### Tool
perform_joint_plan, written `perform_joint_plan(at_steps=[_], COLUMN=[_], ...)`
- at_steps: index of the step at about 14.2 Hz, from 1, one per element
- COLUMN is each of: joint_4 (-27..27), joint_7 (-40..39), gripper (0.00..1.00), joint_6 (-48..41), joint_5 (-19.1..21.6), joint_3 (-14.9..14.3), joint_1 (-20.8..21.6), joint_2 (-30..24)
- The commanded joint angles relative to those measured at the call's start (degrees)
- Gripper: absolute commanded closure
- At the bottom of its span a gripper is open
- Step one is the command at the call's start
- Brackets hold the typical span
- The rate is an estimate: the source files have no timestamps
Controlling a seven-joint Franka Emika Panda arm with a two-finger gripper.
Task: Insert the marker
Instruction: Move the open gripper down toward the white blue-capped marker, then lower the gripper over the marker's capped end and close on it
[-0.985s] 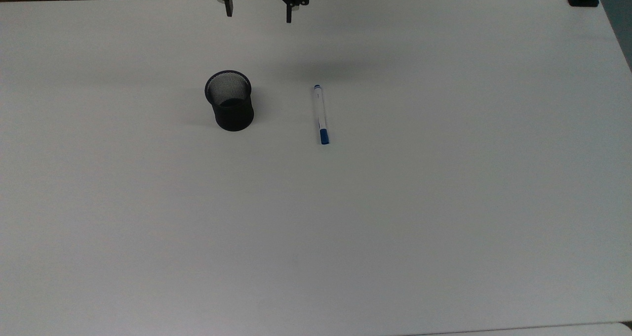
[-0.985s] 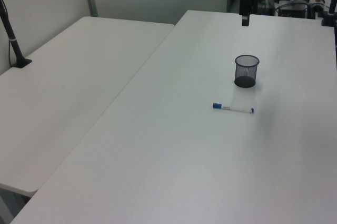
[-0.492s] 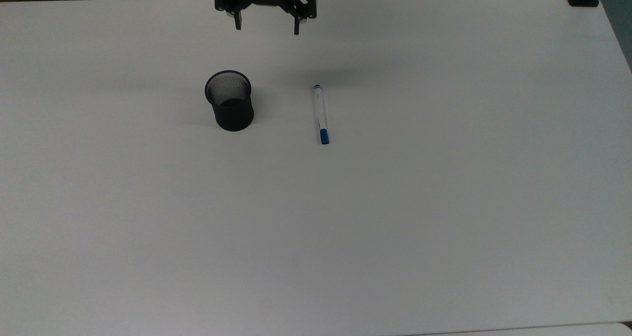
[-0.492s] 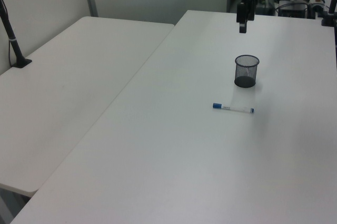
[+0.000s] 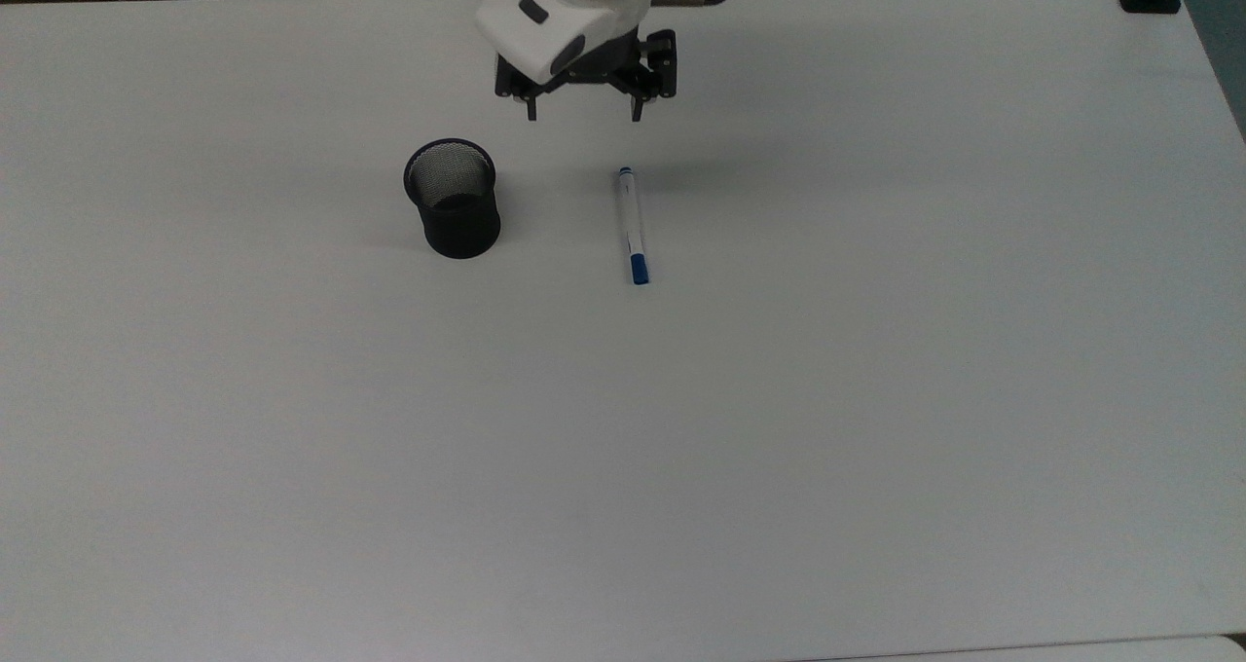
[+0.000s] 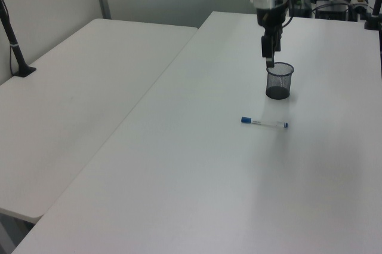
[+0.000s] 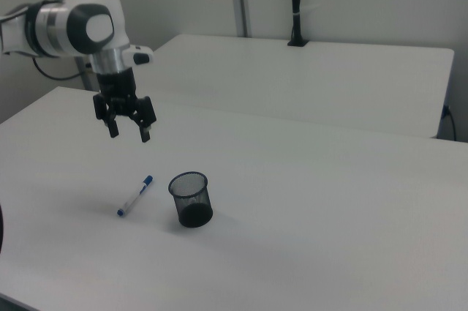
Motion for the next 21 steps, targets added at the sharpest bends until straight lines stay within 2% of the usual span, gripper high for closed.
perform_joint_plan(at_steps=[1,4,6,9,11,16,21], joint_4=[-3.9,-4.8,-4.8,-4.7,-4.7,-4.6,-4.4], joint_7=[-1.1,-0.2,0.9,1.3,1.9,4.1,5.0], gripper=[0.0,0.0,0.11,0.33,0.38,0.63,0.63], joint_6=[6.6,9.5,12.1,15.7,17.3,21.4,21.8], joint_5=[0.0,0.1,0.0,-0.6,-0.7,-1.4,-2.5], joint_3=[-0.2,-0.2,-0.2,-0.2,-0.2,-0.2,-0.2], joint_1=[2.0,3.6,4.3,5.1,5.5,5.5,5.6], joint_2=[2.1,5.0,7.7,11.7,12.9,15.0,15.9])
